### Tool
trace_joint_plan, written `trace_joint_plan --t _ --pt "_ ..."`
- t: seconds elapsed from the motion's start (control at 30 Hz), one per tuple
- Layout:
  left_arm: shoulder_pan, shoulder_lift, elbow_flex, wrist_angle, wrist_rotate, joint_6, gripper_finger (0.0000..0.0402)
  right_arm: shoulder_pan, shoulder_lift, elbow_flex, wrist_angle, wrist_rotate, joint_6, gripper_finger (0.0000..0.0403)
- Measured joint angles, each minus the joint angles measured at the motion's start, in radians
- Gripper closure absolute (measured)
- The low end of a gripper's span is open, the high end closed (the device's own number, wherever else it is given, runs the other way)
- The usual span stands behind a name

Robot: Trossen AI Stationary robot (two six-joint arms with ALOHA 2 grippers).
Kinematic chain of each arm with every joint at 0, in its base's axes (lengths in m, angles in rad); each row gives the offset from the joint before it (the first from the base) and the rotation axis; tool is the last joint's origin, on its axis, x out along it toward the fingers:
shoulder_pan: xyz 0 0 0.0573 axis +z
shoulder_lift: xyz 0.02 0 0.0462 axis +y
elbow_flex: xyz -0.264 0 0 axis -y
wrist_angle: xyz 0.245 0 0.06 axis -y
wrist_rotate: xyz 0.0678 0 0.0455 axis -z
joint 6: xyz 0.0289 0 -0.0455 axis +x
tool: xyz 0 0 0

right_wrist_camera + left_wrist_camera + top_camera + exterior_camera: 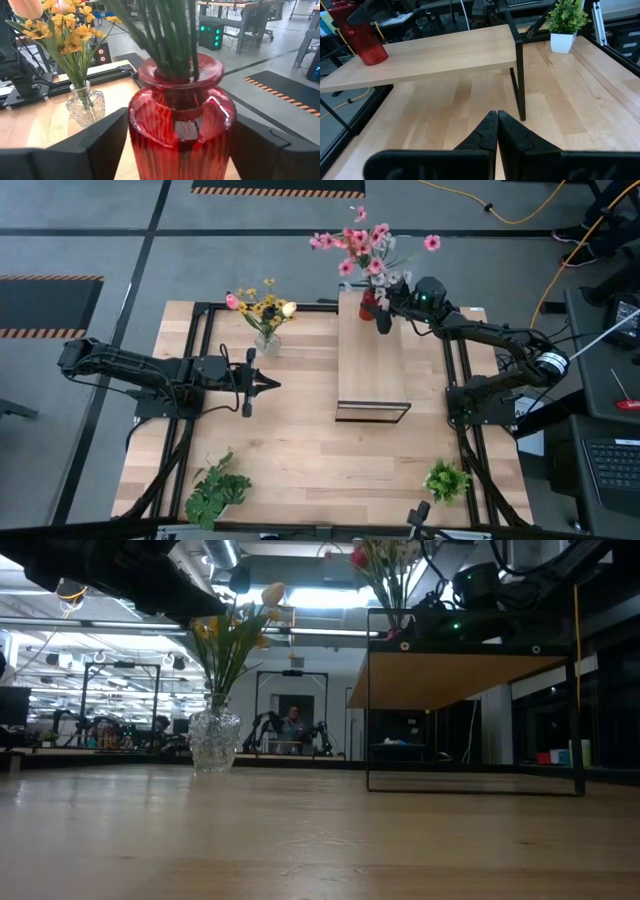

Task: Pick and place flowers into a vace then onto a shelf
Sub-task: Put the red vase on the shelf

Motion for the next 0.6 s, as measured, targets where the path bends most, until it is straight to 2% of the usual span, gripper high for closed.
trace_joint_plan --t 0.4,0.6 --pt "0.0 0.0 0.0 0.0 0.002 -0.001 0.0397 0.0 -0.004 0.0 -0.013 0.0 0.022 0.0082" --pt "0.0 0.0 0.0 0.0 0.003 -0.001 0.04 0.001 -0.024 -0.001 -0.08 0.0 0.019 0.0081"
